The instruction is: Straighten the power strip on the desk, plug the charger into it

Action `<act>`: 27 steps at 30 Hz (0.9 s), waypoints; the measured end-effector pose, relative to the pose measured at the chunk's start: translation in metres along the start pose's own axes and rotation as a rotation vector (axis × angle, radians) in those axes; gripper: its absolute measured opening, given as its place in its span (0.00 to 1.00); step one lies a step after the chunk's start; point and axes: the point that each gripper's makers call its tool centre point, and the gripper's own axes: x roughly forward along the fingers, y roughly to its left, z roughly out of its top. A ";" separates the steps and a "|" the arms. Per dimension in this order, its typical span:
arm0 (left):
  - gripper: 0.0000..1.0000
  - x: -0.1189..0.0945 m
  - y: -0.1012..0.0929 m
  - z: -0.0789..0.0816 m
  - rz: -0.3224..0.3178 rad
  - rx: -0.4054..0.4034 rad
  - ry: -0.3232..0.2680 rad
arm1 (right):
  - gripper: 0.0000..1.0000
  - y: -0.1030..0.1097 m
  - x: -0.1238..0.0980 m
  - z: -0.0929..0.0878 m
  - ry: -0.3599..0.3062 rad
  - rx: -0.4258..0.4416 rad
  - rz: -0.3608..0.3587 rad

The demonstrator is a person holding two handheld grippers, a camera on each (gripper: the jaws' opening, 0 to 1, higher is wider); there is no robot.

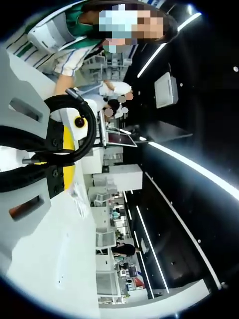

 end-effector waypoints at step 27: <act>0.29 0.011 0.028 0.007 0.217 0.075 0.040 | 0.07 -0.007 -0.001 0.001 -0.074 -0.005 -0.082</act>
